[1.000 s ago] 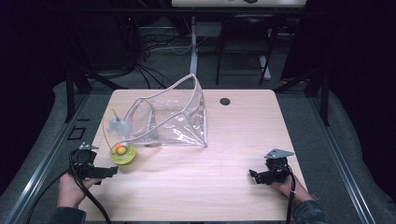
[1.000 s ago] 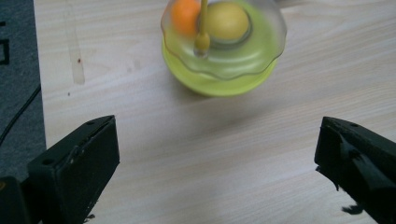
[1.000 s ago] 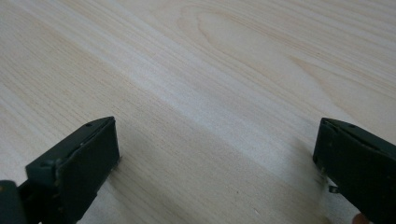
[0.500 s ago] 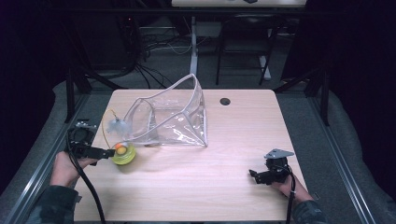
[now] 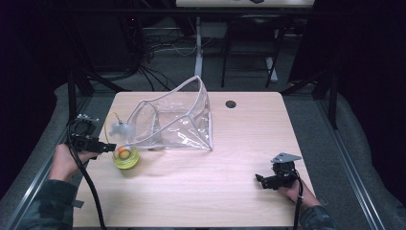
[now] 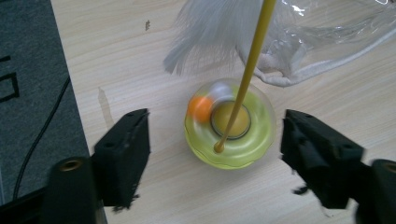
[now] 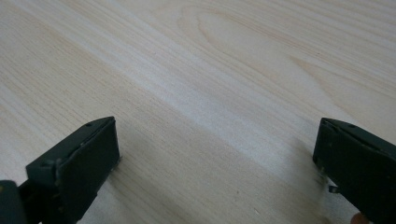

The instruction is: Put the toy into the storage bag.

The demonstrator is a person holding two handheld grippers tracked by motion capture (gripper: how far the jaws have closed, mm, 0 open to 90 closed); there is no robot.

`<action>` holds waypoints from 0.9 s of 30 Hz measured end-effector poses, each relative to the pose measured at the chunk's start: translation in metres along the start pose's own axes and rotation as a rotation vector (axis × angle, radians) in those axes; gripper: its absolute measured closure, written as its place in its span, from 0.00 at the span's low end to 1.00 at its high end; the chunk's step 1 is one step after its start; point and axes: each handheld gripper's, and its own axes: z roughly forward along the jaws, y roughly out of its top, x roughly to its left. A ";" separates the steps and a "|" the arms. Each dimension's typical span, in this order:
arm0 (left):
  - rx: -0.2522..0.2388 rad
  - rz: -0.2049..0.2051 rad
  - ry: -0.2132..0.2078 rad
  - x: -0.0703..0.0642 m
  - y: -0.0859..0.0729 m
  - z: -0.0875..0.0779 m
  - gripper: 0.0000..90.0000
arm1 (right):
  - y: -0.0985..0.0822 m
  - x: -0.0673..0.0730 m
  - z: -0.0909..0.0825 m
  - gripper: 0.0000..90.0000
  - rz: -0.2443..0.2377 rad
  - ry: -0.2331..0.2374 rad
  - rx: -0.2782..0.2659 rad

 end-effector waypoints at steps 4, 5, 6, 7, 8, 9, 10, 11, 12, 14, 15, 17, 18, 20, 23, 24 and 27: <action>0.019 0.010 -0.002 0.001 0.006 -0.001 0.46 | 0.000 0.000 0.000 0.00 -0.001 0.000 -0.001; 0.022 0.010 -0.001 0.001 0.007 -0.001 0.49 | 0.000 0.000 0.000 0.00 0.000 0.000 0.000; 0.026 0.016 -0.002 0.001 0.009 -0.001 0.52 | 0.000 0.000 0.000 0.00 0.000 0.000 0.000; 0.026 0.016 -0.002 0.001 0.009 -0.001 0.53 | 0.000 0.000 0.000 0.00 0.000 0.000 0.000; 0.025 0.018 -0.004 0.001 0.010 -0.001 0.53 | 0.000 0.000 0.000 0.00 0.000 0.000 0.000; 0.029 0.020 -0.006 0.001 0.011 -0.001 0.56 | 0.000 0.000 0.000 0.00 0.000 0.000 0.000; 0.033 0.023 -0.004 0.000 0.012 0.000 0.58 | 0.000 0.000 0.000 0.00 0.000 0.000 0.000; 0.035 0.025 -0.005 0.000 0.012 0.001 0.63 | 0.000 0.000 0.000 0.00 0.001 0.000 0.001; 0.040 0.026 -0.008 0.000 0.013 0.001 0.65 | 0.000 0.000 0.000 0.00 0.000 0.000 0.000; 0.044 0.036 -0.013 0.000 0.013 0.002 0.71 | 0.000 0.000 0.000 0.00 0.000 0.000 0.000; 0.043 0.037 -0.014 -0.001 0.013 0.002 0.74 | 0.000 0.000 0.000 0.00 0.000 0.000 -0.001; 0.033 0.041 -0.020 -0.001 0.013 0.002 0.82 | 0.000 0.000 0.000 0.00 0.000 0.000 -0.001; 0.034 0.047 -0.024 -0.001 0.013 0.001 0.84 | 0.000 0.000 0.000 0.00 0.000 0.000 0.000; 0.034 0.048 -0.029 -0.002 0.013 0.002 0.87 | 0.000 0.000 0.000 0.00 0.000 0.000 -0.001; 0.028 0.052 -0.027 -0.003 0.012 0.002 0.92 | 0.000 0.000 0.000 0.00 0.000 0.000 -0.001; 0.026 0.049 -0.030 -0.003 0.012 0.002 0.93 | 0.000 0.000 0.000 0.00 0.000 0.000 -0.001; 0.024 0.049 -0.031 -0.004 0.011 0.003 0.97 | 0.000 0.000 0.000 0.00 -0.001 0.000 -0.001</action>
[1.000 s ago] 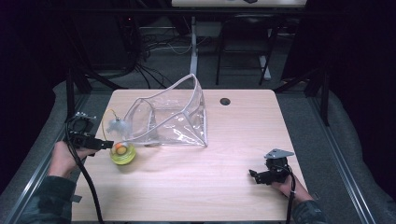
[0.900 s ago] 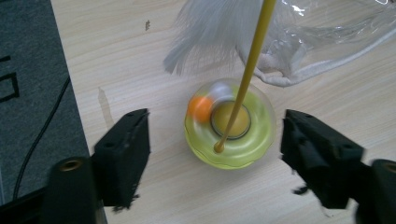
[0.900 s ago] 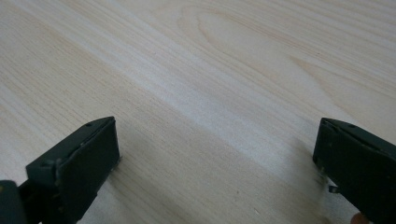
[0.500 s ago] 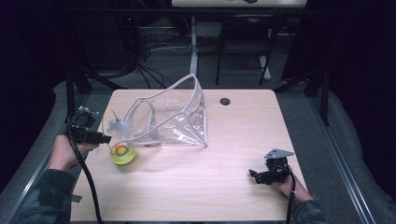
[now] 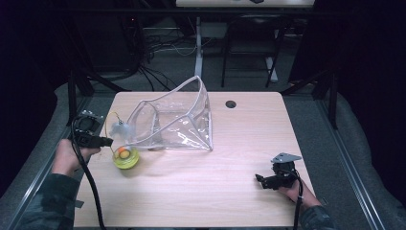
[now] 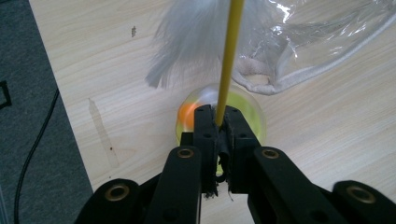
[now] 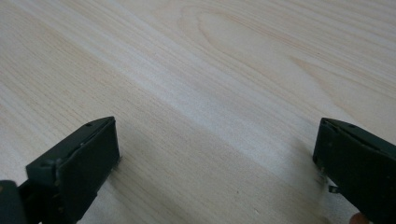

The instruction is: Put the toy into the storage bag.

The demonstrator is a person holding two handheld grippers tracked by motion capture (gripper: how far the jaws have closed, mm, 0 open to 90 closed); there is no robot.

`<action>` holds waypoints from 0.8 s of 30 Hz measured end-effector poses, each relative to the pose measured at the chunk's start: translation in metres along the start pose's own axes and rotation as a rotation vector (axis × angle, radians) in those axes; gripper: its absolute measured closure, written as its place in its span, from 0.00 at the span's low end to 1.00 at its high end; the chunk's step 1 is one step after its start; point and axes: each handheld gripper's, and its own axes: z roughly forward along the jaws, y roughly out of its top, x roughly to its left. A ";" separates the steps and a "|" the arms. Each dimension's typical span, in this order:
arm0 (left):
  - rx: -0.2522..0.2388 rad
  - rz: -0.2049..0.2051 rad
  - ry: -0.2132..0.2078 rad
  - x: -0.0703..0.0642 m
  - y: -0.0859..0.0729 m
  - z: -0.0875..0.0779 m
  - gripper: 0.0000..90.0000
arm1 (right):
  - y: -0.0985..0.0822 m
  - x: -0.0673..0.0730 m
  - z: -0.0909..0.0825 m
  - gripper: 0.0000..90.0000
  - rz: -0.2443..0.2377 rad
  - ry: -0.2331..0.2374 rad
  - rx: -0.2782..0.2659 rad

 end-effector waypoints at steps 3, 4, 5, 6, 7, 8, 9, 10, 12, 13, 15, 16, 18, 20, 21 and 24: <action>0.001 0.003 0.003 -0.002 0.000 0.000 0.97 | 0.000 0.000 0.000 0.00 0.001 0.000 0.001; -0.003 0.000 0.007 -0.002 0.000 0.000 0.97 | 0.000 0.000 0.000 0.00 0.001 0.000 0.001; 0.001 0.001 0.005 -0.002 -0.001 0.000 0.97 | 0.000 0.000 0.000 0.00 0.000 0.000 0.001; -0.003 0.001 0.006 -0.002 -0.001 -0.001 0.97 | 0.000 0.000 0.000 0.00 0.001 0.000 0.001; -0.005 -0.004 0.003 -0.002 -0.001 -0.001 0.98 | 0.000 0.000 0.000 0.00 0.000 0.000 0.001; -0.001 -0.001 0.003 -0.002 -0.002 -0.001 0.98 | 0.000 0.000 0.000 0.00 0.001 0.000 0.001; -0.009 -0.007 0.002 -0.002 -0.002 -0.002 0.98 | 0.000 0.000 0.000 0.00 0.000 0.000 0.000; -0.012 -0.012 -0.001 -0.002 -0.002 -0.002 0.98 | 0.000 0.000 0.000 0.00 0.000 0.000 0.000; -0.016 -0.014 0.008 -0.002 -0.002 -0.004 0.98 | 0.000 0.000 0.000 0.00 0.001 0.000 0.002; -0.014 -0.013 0.005 -0.001 -0.002 -0.004 0.98 | 0.000 0.000 0.000 0.00 0.000 0.000 0.000; -0.014 -0.010 0.013 -0.001 -0.002 -0.007 0.98 | 0.000 0.000 0.000 0.00 0.001 0.000 0.000; -0.011 -0.007 0.012 -0.001 -0.002 -0.008 0.98 | 0.000 0.000 0.000 0.00 0.000 0.000 0.001; -0.017 -0.006 0.013 0.000 -0.001 -0.011 0.98 | 0.000 0.000 0.000 0.00 0.001 0.000 0.001; -0.021 -0.007 0.019 0.001 -0.001 -0.015 0.98 | 0.000 0.000 0.000 0.00 0.000 0.000 0.001; -0.021 -0.008 0.018 0.001 -0.001 -0.016 0.98 | 0.000 0.000 0.000 0.00 0.000 0.000 0.000; -0.026 -0.015 0.023 0.003 -0.002 -0.021 0.98 | 0.000 0.000 0.000 0.00 0.000 0.000 0.001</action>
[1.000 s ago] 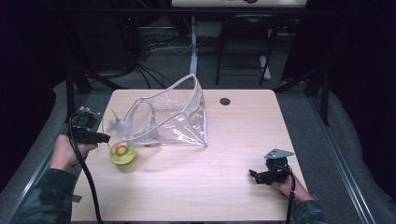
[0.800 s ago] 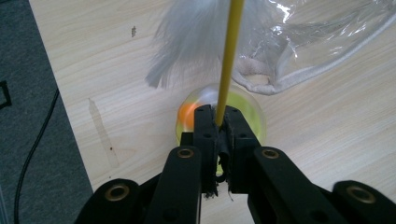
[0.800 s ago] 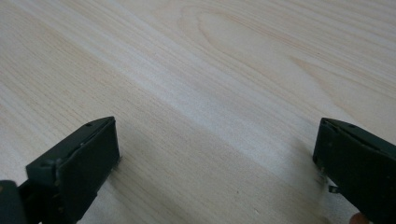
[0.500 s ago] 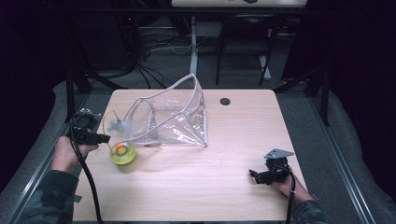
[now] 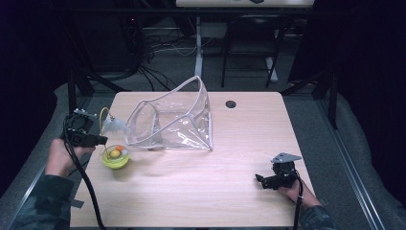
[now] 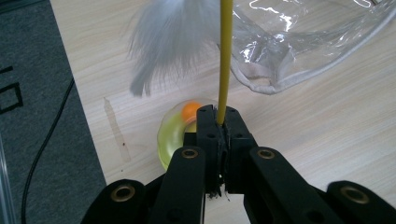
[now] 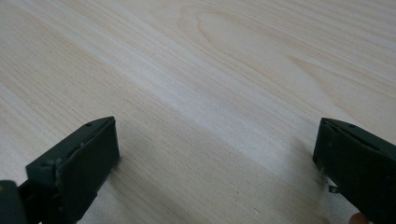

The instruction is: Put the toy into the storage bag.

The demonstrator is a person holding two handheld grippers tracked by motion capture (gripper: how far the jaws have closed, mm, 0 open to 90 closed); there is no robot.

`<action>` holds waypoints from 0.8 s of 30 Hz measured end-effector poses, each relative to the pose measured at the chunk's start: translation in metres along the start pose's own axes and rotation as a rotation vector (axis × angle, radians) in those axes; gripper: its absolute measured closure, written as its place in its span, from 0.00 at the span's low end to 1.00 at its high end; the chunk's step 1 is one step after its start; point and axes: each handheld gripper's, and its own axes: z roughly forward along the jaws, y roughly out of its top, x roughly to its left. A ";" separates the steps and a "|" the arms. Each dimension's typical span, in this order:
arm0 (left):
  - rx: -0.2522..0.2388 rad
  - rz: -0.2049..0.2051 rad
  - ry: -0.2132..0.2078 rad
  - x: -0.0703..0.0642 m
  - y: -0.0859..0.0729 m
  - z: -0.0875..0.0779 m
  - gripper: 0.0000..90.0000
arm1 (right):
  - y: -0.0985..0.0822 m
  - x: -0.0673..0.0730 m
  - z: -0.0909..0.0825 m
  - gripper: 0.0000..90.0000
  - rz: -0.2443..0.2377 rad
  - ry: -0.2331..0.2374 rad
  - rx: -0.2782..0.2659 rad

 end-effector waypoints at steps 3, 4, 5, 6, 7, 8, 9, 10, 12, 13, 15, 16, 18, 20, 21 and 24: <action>-0.005 0.003 0.000 0.001 0.000 -0.003 0.98 | 0.000 0.000 0.000 0.00 0.000 0.000 0.000; -0.006 0.003 0.001 0.001 0.001 -0.004 0.98 | 0.000 0.000 0.000 0.00 0.000 0.000 0.000; -0.010 0.003 0.003 0.001 0.001 -0.006 0.98 | 0.000 0.000 0.000 0.00 0.000 0.000 0.000; -0.012 0.006 0.006 0.002 0.002 -0.008 0.98 | 0.000 0.000 0.000 0.00 0.000 0.000 0.000; -0.012 0.006 0.006 0.002 0.002 -0.008 0.98 | 0.000 0.000 0.000 0.00 0.000 0.000 0.000; -0.015 0.003 0.005 0.002 0.002 -0.009 0.98 | 0.000 0.000 0.000 0.00 0.000 0.000 0.000; -0.018 0.004 0.010 0.003 0.003 -0.012 0.98 | 0.000 0.000 0.000 0.00 0.000 0.000 0.000; -0.020 0.002 0.010 0.004 0.003 -0.014 0.98 | 0.000 0.000 0.000 0.00 0.000 0.000 0.000; -0.023 0.001 0.012 0.004 0.003 -0.015 0.98 | 0.000 0.000 0.000 0.00 0.000 0.001 0.000; -0.025 0.003 0.014 0.005 0.004 -0.017 0.98 | 0.000 0.000 0.000 0.00 0.000 0.000 0.000; -0.029 0.001 0.019 0.006 0.005 -0.021 0.98 | 0.000 0.000 0.000 0.00 0.000 0.000 0.000; -0.029 0.001 0.019 0.006 0.005 -0.021 0.98 | 0.000 0.000 0.000 0.00 0.000 0.000 0.000; -0.036 0.002 0.023 0.007 0.006 -0.024 0.98 | 0.000 0.000 0.000 0.00 0.000 0.000 0.000; -0.041 0.001 0.026 0.007 0.007 -0.027 0.98 | 0.000 0.000 0.000 0.00 0.001 0.000 0.000; -0.042 0.003 0.028 0.008 0.008 -0.030 0.98 | 0.000 0.000 0.000 0.00 0.001 0.000 0.001; -0.048 0.001 0.029 0.009 0.009 -0.033 0.98 | 0.000 0.000 0.000 0.00 0.000 0.000 0.000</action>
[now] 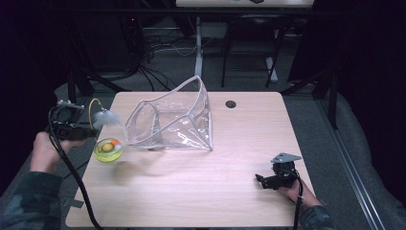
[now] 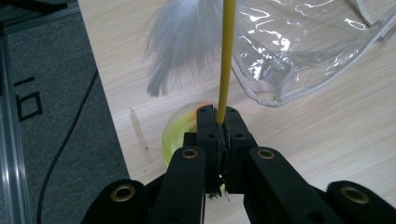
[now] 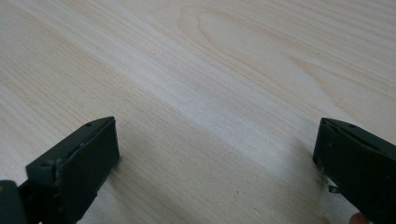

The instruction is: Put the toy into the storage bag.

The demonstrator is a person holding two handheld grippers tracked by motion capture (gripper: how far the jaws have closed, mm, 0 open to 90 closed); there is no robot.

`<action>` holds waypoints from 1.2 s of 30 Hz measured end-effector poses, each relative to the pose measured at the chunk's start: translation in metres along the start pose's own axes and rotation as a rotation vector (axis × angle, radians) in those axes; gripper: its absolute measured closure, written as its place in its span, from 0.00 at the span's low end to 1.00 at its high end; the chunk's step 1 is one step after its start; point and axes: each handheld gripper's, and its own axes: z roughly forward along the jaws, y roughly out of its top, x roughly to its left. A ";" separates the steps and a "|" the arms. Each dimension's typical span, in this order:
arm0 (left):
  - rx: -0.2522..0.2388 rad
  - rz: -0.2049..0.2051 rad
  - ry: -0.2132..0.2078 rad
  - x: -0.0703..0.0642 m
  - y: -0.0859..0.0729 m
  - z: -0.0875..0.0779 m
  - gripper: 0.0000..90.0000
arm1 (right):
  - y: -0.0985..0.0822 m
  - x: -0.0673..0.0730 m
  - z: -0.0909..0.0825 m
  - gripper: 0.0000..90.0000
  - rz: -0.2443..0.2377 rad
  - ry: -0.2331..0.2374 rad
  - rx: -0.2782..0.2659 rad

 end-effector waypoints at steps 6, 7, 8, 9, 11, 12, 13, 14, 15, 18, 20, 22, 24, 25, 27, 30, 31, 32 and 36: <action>-0.004 0.008 0.010 0.002 0.006 -0.009 0.98 | 0.000 0.000 0.000 0.00 0.001 0.000 0.001; -0.011 0.007 0.017 0.003 0.008 -0.013 0.98 | 0.000 0.000 0.000 0.00 0.000 0.000 0.000; -0.011 0.007 0.017 0.003 0.008 -0.013 0.98 | 0.000 0.000 0.000 0.00 0.000 0.000 0.000; -0.014 0.006 0.019 0.003 0.009 -0.015 0.98 | 0.000 0.000 0.000 0.00 0.000 0.000 0.000; -0.018 0.013 0.028 0.004 0.012 -0.019 0.98 | 0.000 0.000 0.000 0.00 0.000 0.000 0.000; -0.018 0.013 0.028 0.004 0.012 -0.019 0.98 | 0.000 0.000 0.000 0.00 0.000 0.000 0.000; -0.025 0.012 0.029 0.004 0.015 -0.023 0.98 | 0.000 0.000 0.000 0.00 0.001 0.000 0.001; -0.027 0.013 0.031 0.004 0.016 -0.024 0.98 | 0.000 0.000 0.000 0.00 0.001 0.000 0.001; -0.028 0.014 0.031 0.004 0.016 -0.024 0.98 | 0.000 0.000 0.000 0.00 0.001 0.000 0.001; -0.033 0.020 0.035 0.003 0.020 -0.027 0.98 | 0.000 0.000 0.000 0.00 0.001 0.001 0.000; -0.042 0.020 0.035 0.003 0.023 -0.031 0.98 | 0.000 0.000 0.000 0.00 0.001 0.000 0.000; -0.053 0.023 0.043 0.003 0.025 -0.034 0.98 | 0.000 0.000 0.000 0.00 0.001 0.000 0.001; -0.054 0.023 0.040 0.003 0.026 -0.035 0.98 | 0.000 0.000 0.000 0.00 0.000 0.000 0.002; -0.058 0.027 0.044 0.003 0.028 -0.036 0.98 | 0.000 0.000 0.000 0.00 0.000 -0.001 0.002; -0.064 0.035 0.045 0.002 0.033 -0.039 0.98 | 0.000 0.000 0.000 0.00 -0.005 -0.002 0.005; -0.070 0.040 0.045 0.000 0.037 -0.042 0.98 | 0.000 0.000 0.000 0.00 -0.005 -0.002 0.007; -0.076 0.046 0.045 -0.001 0.040 -0.043 0.98 | 0.000 0.000 0.000 0.00 -0.005 -0.002 0.007; -0.076 0.046 0.045 -0.001 0.040 -0.043 0.98 | 0.000 0.000 0.000 0.00 -0.005 -0.002 0.007; -0.087 0.061 0.044 -0.005 0.048 -0.047 0.98 | 0.000 0.000 0.000 0.00 -0.003 -0.001 0.009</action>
